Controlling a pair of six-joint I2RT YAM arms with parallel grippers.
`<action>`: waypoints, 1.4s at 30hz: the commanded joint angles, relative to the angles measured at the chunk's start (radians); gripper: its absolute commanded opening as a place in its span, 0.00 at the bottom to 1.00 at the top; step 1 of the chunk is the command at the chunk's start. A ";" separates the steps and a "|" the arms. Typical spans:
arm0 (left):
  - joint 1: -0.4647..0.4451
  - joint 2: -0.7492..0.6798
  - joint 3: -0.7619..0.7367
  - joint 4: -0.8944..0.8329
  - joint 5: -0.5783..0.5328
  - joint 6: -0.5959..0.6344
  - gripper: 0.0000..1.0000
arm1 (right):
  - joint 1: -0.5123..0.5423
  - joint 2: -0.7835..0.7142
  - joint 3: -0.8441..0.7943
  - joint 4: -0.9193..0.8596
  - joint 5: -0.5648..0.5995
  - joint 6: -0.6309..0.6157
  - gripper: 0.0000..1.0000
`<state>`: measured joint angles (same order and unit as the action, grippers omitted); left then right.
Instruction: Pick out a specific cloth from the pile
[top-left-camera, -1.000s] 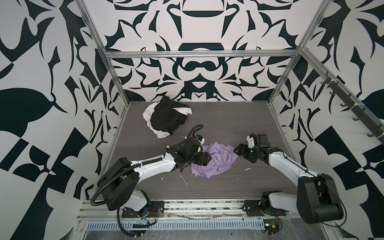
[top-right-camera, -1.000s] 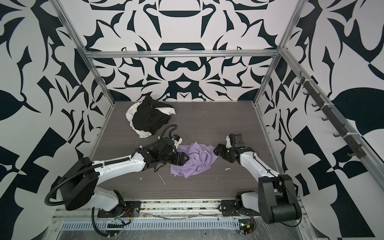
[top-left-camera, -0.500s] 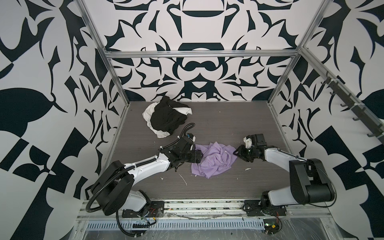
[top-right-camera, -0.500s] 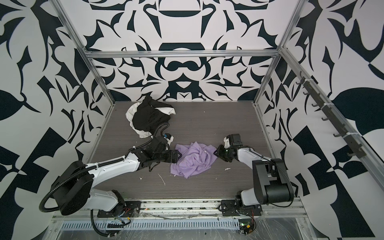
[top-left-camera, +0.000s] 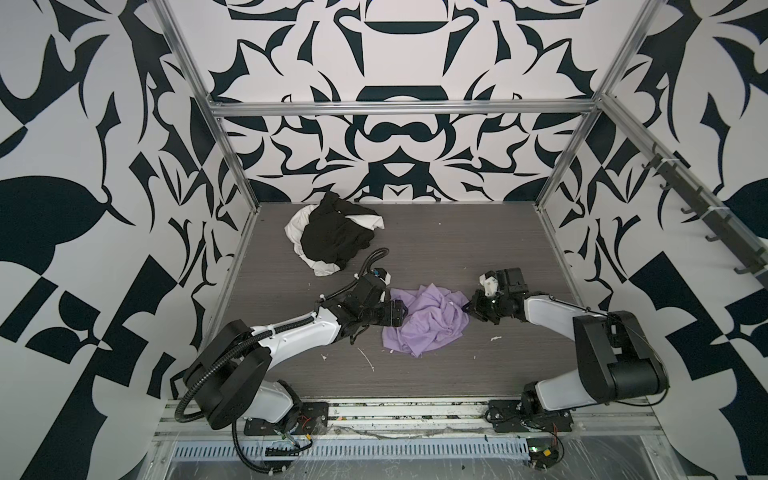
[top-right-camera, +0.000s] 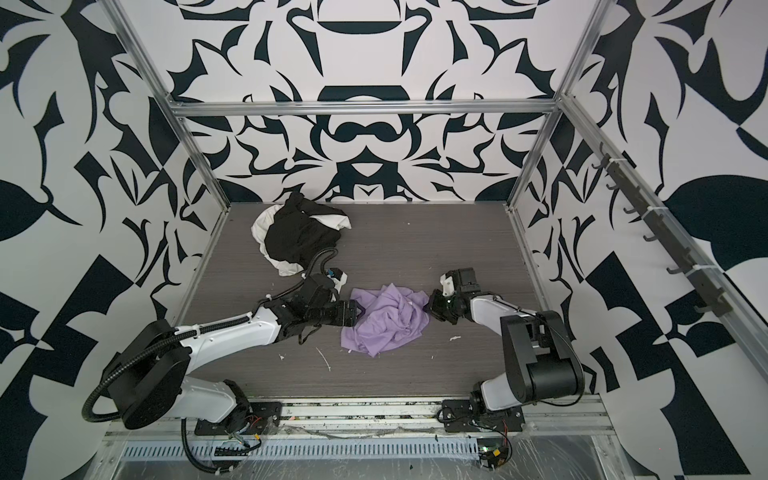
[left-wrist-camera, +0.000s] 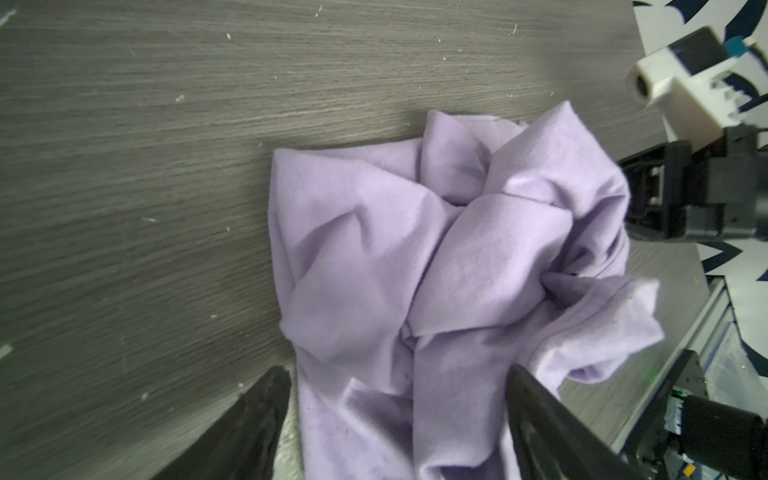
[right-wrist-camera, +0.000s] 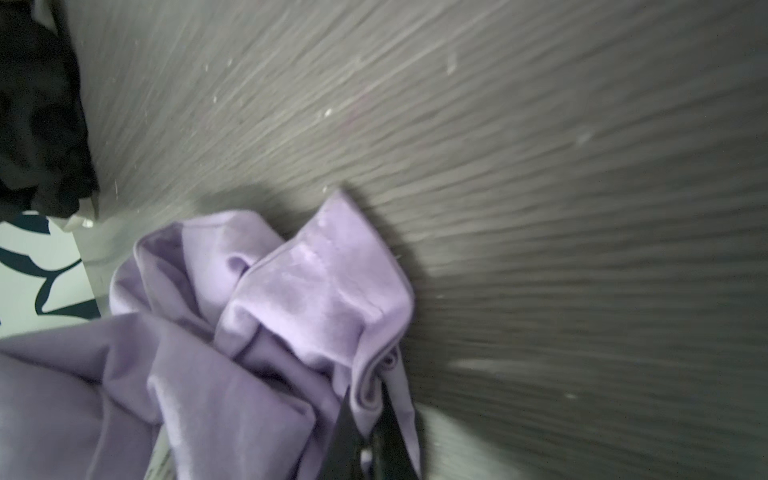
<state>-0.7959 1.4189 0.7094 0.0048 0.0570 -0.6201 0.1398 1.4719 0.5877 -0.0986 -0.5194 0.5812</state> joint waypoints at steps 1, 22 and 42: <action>0.003 0.009 -0.017 0.039 0.007 -0.027 0.84 | 0.043 0.005 -0.004 0.010 -0.014 0.021 0.06; 0.016 -0.135 -0.006 -0.067 -0.053 0.047 0.84 | 0.063 -0.110 0.203 -0.274 0.139 -0.073 0.55; 0.180 -0.534 -0.286 0.072 -0.729 0.434 0.77 | -0.037 -0.390 -0.120 0.575 0.786 -0.660 0.91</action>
<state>-0.6903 0.8932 0.4019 0.0799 -0.5873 -0.2897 0.1024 1.0733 0.4648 0.2470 0.1112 0.0864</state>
